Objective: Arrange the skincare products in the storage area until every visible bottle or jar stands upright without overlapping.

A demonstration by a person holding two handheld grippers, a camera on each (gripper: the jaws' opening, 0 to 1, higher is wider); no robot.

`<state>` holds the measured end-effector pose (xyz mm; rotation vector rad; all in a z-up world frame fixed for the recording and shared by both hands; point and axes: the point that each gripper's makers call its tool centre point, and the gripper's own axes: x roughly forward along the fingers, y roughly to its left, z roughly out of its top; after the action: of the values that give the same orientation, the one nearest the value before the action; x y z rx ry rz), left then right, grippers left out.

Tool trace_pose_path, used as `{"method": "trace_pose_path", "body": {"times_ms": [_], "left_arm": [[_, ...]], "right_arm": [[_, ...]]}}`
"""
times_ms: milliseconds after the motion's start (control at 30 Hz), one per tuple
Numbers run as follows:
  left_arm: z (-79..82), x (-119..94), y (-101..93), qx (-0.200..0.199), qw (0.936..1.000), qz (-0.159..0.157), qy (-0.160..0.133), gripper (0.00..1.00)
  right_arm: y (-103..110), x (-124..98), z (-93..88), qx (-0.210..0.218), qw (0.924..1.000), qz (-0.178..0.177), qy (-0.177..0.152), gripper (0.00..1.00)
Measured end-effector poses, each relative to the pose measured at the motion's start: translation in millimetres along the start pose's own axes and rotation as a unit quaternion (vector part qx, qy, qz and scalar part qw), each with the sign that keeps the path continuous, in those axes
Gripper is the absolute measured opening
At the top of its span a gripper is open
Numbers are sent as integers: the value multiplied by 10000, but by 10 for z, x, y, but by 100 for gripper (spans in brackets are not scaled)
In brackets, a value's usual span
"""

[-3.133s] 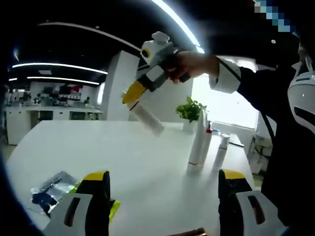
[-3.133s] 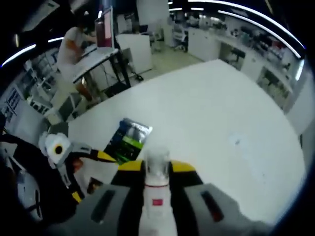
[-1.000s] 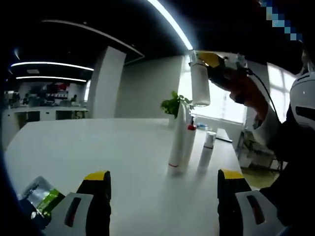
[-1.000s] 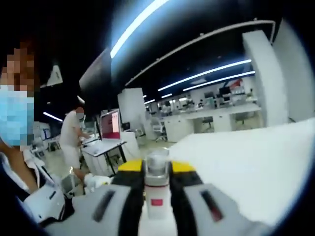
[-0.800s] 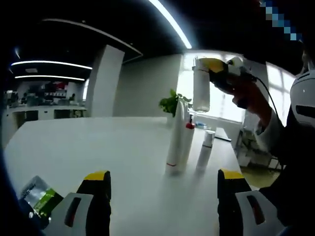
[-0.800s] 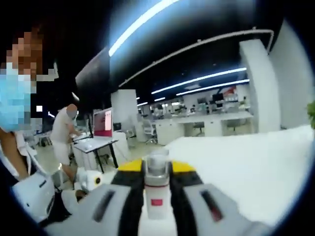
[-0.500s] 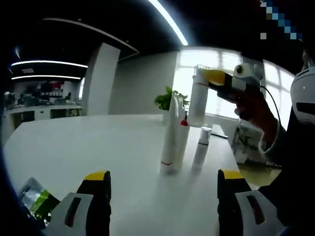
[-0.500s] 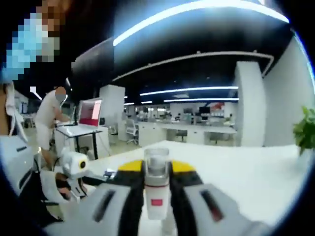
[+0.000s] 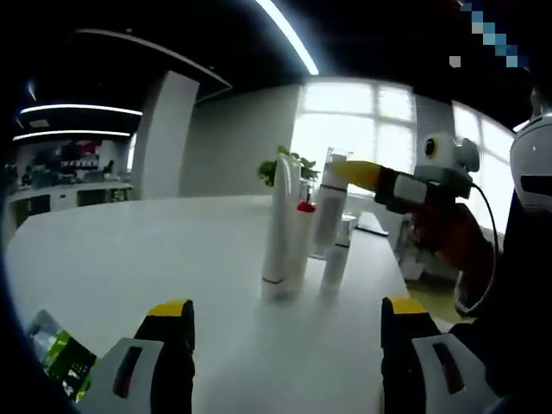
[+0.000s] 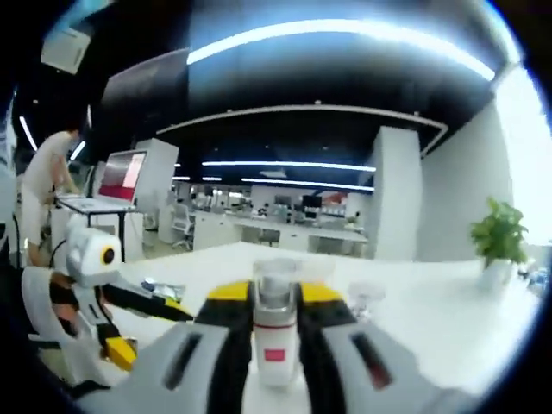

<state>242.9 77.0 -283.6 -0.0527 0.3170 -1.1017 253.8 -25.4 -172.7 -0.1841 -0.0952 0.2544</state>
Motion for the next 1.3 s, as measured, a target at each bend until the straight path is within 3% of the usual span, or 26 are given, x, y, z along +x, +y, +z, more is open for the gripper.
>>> {"method": "trace_pose_path", "body": {"times_ms": [200,533,1000,1300], "left_arm": [[-11,-13,-33,72,9999,-68,44,91],[-52,-120,2,99,9999,23,46,91],[-131,-128,11,-32,9999,75,82,91],[-152,-164,35,-73,9998,139,83,91]], "right_arm": [[96,-48,-175,16,9994,-350,42,17],[85,-104,-424,284,9946,-998,-92,17],[147,-144,-700,486,9919,-1178,1,17],[109,-144,-674,444,9902,-1323,-58,17]]}}
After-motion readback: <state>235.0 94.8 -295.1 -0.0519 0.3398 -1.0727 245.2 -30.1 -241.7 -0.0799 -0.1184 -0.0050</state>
